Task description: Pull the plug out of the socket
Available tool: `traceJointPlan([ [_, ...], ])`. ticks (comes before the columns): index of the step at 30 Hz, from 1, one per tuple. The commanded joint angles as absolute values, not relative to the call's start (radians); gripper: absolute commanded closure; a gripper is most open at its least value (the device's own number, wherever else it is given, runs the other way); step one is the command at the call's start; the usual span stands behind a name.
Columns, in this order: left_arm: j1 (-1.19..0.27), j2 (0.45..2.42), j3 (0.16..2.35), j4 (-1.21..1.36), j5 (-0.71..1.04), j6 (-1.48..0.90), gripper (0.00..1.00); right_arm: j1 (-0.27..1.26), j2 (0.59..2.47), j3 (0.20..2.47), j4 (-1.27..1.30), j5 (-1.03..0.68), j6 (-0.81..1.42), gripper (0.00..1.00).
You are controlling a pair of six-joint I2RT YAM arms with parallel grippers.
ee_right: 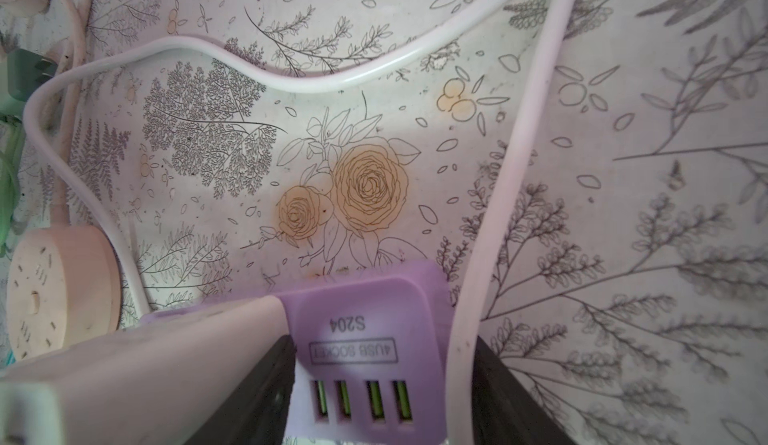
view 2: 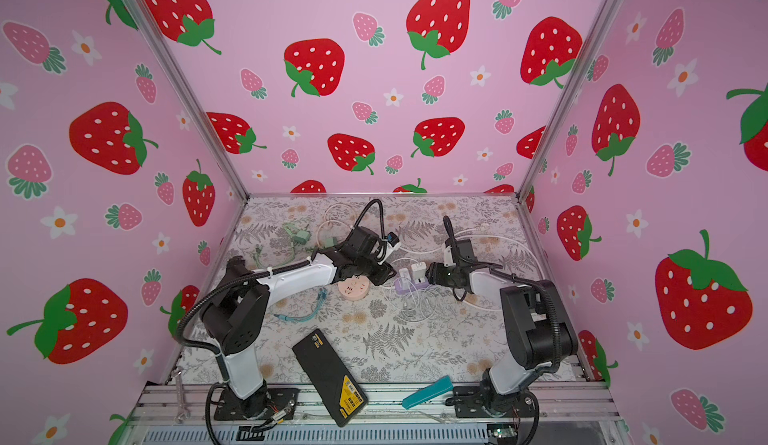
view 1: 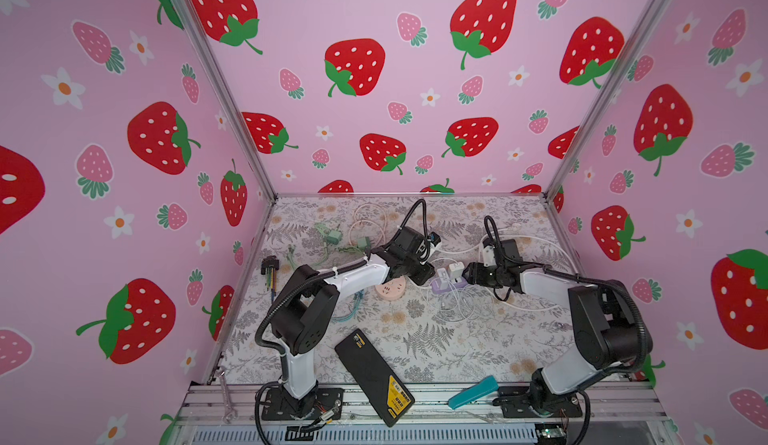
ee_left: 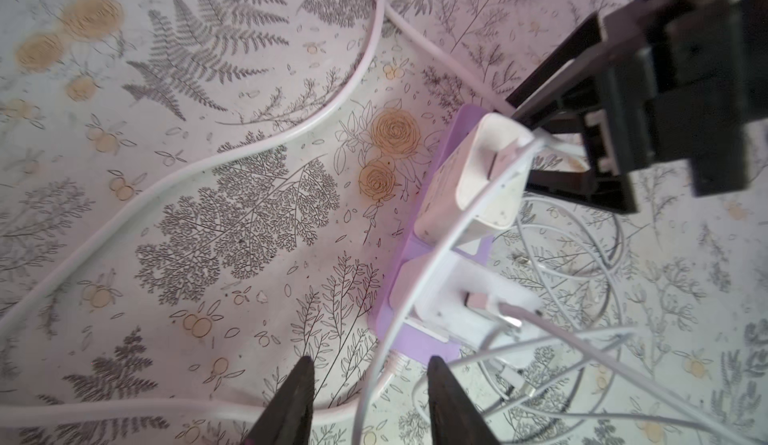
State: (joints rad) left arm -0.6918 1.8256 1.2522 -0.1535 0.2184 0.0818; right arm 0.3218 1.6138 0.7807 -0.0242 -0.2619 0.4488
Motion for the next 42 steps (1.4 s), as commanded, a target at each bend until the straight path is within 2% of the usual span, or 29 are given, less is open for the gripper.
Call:
traceJointPlan([
  [1, -0.689, 1.739, 1.211, -0.146, 0.220, 0.100, 0.55, 0.325, 1.604, 0.801, -0.053, -0.224, 0.434, 0.34],
  [8, -0.700, 1.592, 1.081, -0.064, 0.294, 0.107, 0.54, 0.324, 1.623, 0.797, -0.032, -0.187, 0.420, 0.34],
  [17, -0.722, 1.631, 1.094, -0.021, 0.398, 0.137, 0.54, 0.324, 1.508, 0.694, 0.054, -0.085, 0.416, 0.41],
  [24, -0.749, 1.679, 1.113, 0.007, 0.401, 0.142, 0.54, 0.324, 1.553, 0.681, 0.093, -0.140, 0.420, 0.41],
  [40, -0.794, 1.812, 1.214, -0.064, 0.228, 0.206, 0.54, 0.337, 1.583, 0.678, 0.120, -0.201, 0.419, 0.36],
  [42, -0.794, 1.810, 1.211, -0.058, 0.206, 0.209, 0.51, 0.343, 1.593, 0.683, 0.121, -0.202, 0.418, 0.36],
])
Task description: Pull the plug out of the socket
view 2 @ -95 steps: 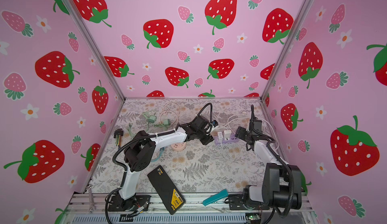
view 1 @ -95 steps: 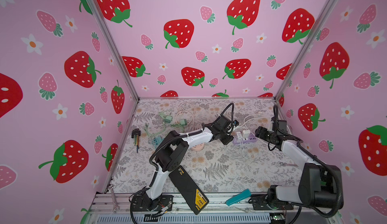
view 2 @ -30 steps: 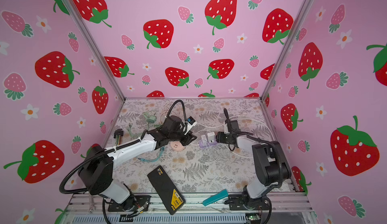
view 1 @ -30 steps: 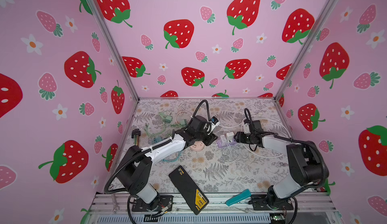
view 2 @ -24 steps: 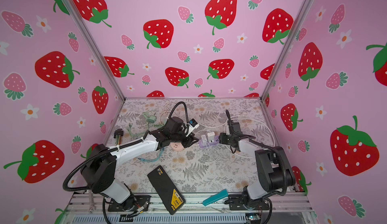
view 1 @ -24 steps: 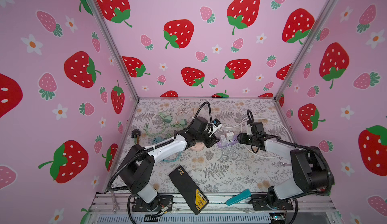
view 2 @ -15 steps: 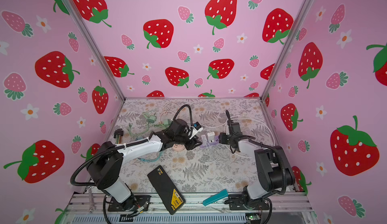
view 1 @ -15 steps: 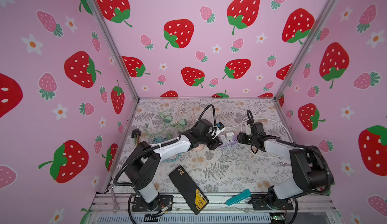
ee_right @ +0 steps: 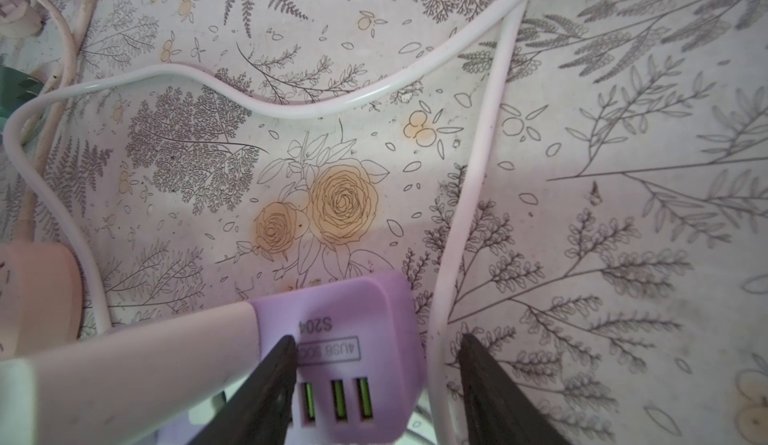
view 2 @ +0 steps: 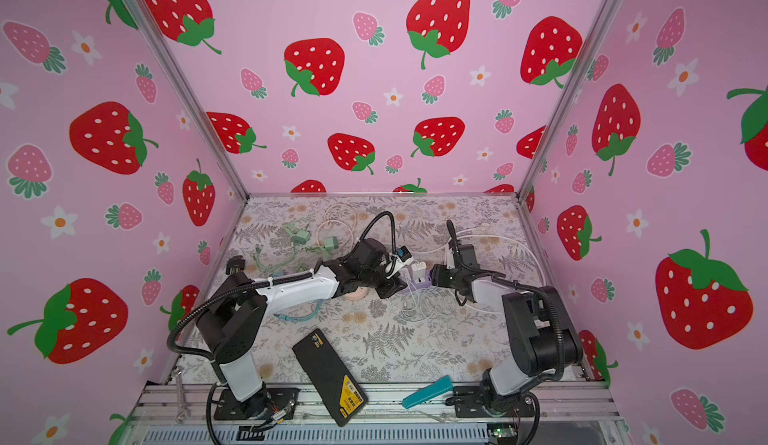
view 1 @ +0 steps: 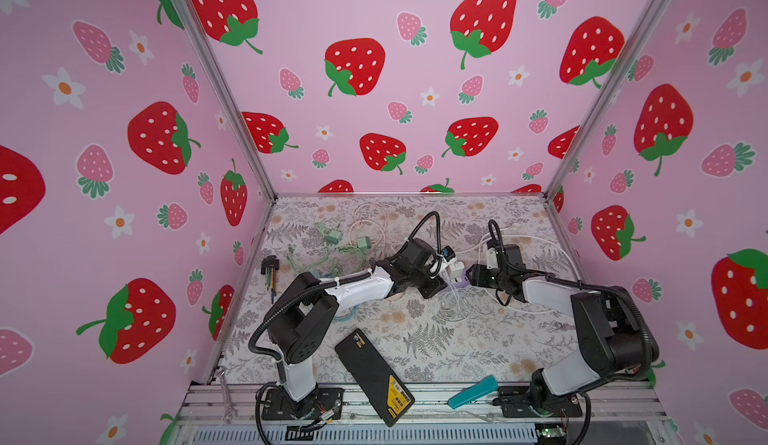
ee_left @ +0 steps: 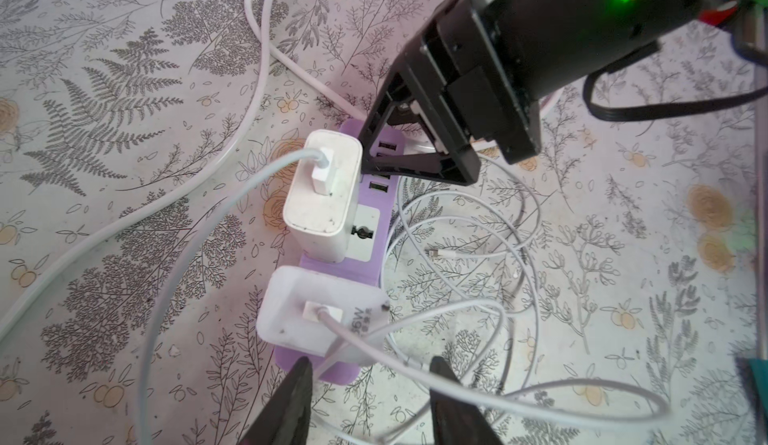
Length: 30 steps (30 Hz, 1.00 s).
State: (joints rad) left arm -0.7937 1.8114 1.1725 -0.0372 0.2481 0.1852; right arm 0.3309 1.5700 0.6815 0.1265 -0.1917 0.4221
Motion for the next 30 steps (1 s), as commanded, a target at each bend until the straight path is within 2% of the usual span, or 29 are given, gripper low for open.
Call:
traceJointPlan([
  [1, -0.794, 1.812, 1.209, -0.052, 0.193, 0.209, 0.48, 0.346, 1.598, 0.685, 0.121, -0.202, 0.417, 0.36],
  [2, -0.793, 1.819, 1.214, -0.053, 0.174, 0.207, 0.44, 0.349, 1.604, 0.688, 0.119, -0.202, 0.417, 0.36],
  [5, -0.793, 1.839, 1.246, -0.087, 0.188, 0.222, 0.43, 0.358, 1.617, 0.695, 0.118, -0.202, 0.414, 0.36],
  [16, -0.782, 1.896, 1.292, -0.061, 0.318, 0.236, 0.43, 0.368, 1.642, 0.706, 0.113, -0.192, 0.409, 0.36],
  [30, -0.773, 1.951, 1.331, -0.106, 0.301, 0.261, 0.44, 0.382, 1.669, 0.722, 0.106, -0.186, 0.405, 0.36],
])
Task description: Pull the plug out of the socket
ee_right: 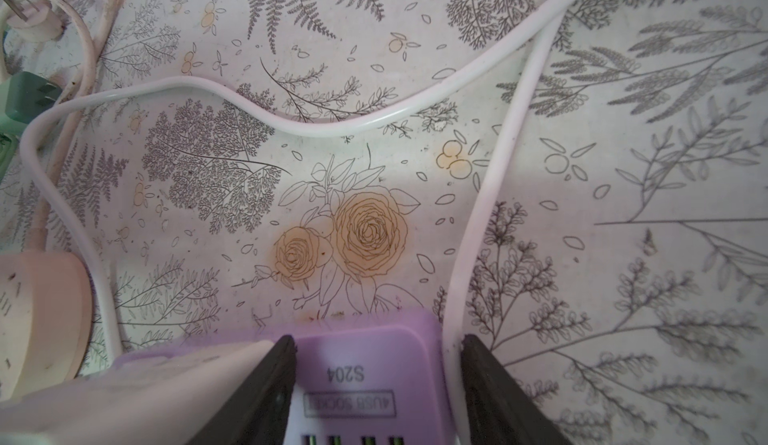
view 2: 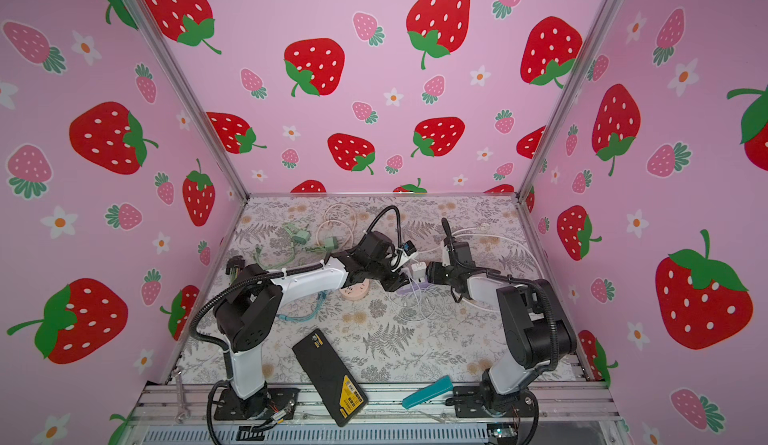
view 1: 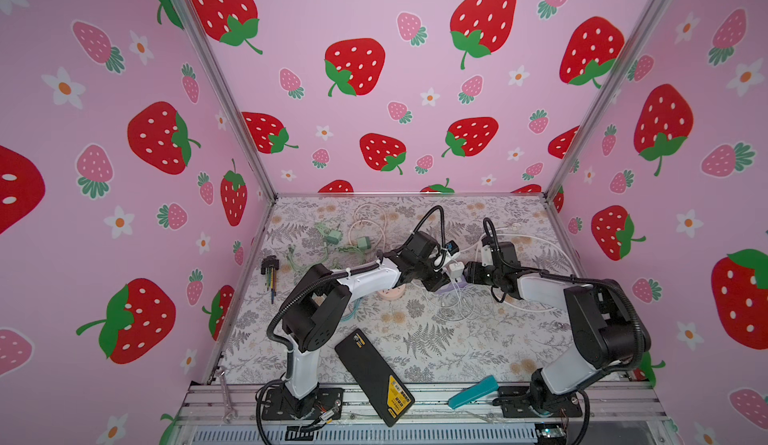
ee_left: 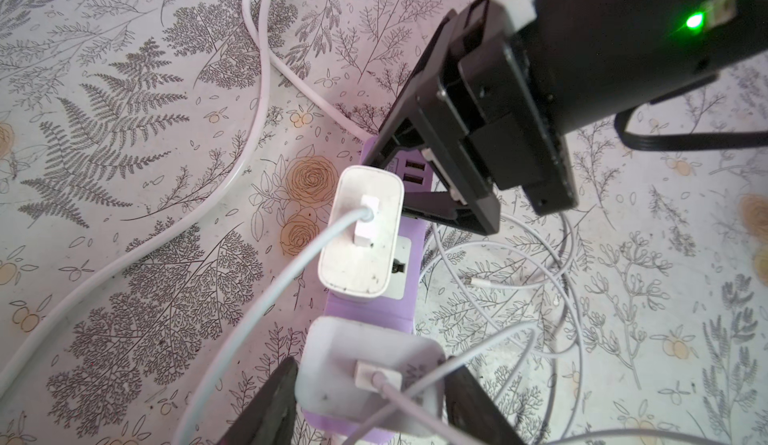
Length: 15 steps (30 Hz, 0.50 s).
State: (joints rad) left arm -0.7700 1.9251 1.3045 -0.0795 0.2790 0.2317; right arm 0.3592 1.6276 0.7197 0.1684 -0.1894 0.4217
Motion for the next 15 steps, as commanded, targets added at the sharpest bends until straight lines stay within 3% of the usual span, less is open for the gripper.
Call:
traceJointPlan([
  [1, -0.771, 1.954, 1.333, -0.107, 0.301, 0.261, 0.44, 0.383, 1.670, 0.722, 0.106, -0.187, 0.404, 0.36],
  [10, -0.761, 1.973, 1.363, -0.158, 0.351, 0.279, 0.38, 0.388, 1.677, 0.728, 0.101, -0.183, 0.402, 0.36],
  [15, -0.760, 1.996, 1.385, -0.155, 0.351, 0.274, 0.41, 0.390, 1.680, 0.730, 0.099, -0.178, 0.398, 0.36],
])
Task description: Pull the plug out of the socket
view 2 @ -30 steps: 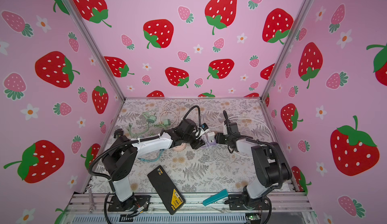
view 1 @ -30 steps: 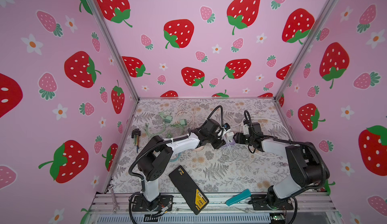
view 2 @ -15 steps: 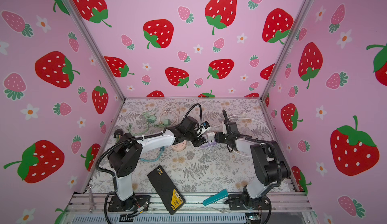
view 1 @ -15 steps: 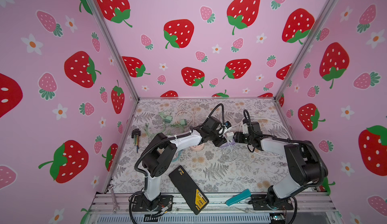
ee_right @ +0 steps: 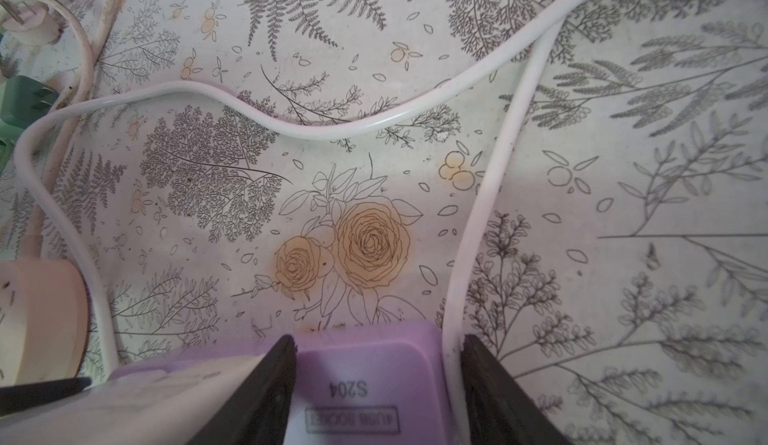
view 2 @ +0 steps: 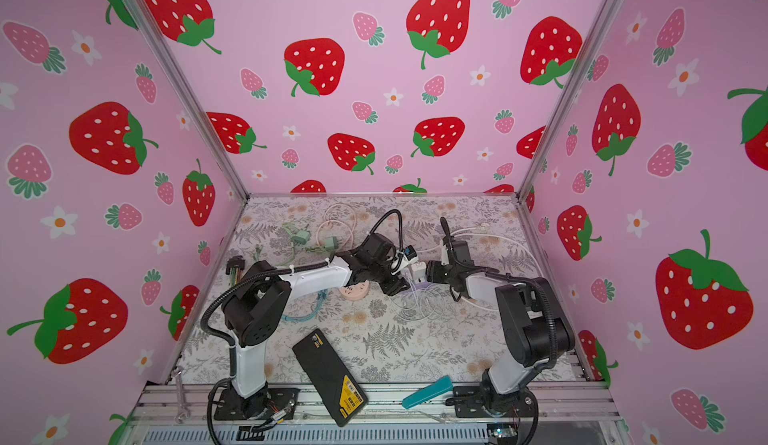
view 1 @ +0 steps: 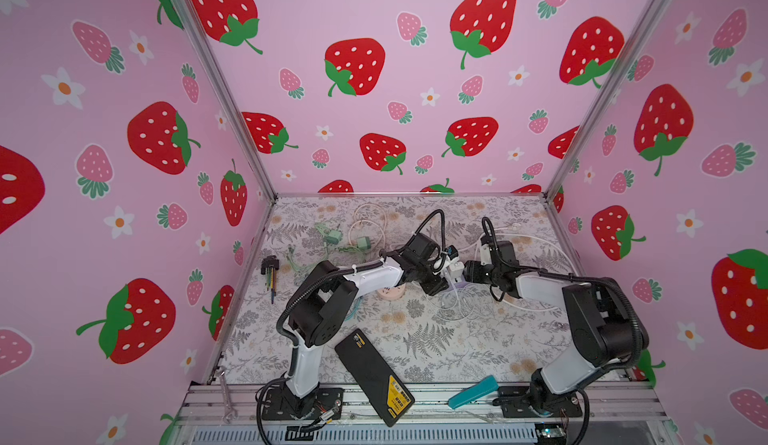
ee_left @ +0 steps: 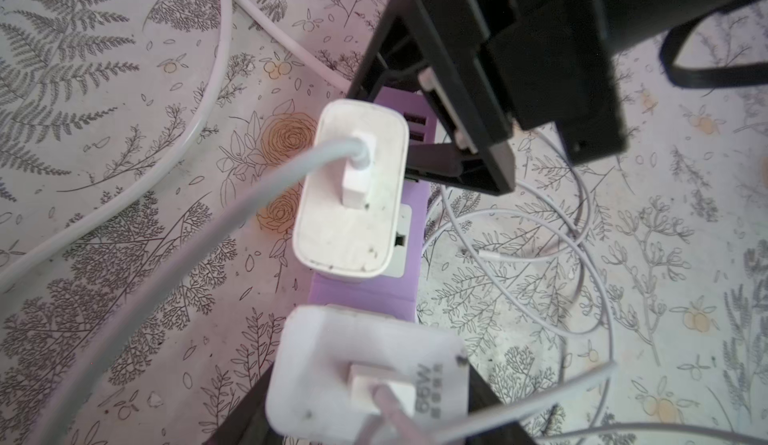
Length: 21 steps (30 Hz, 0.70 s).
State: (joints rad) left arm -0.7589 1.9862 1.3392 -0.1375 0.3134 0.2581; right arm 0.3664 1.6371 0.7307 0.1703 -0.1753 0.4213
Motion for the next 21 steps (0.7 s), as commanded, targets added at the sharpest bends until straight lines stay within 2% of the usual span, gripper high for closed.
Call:
traceJointPlan([
  [1, -0.760, 1.994, 1.384, -0.149, 0.352, 0.272, 0.41, 0.390, 1.682, 0.730, 0.098, -0.177, 0.399, 0.36],
  [21, -0.765, 1.999, 1.390, -0.106, 0.396, 0.251, 0.43, 0.397, 1.701, 0.744, 0.081, -0.175, 0.394, 0.36],
])
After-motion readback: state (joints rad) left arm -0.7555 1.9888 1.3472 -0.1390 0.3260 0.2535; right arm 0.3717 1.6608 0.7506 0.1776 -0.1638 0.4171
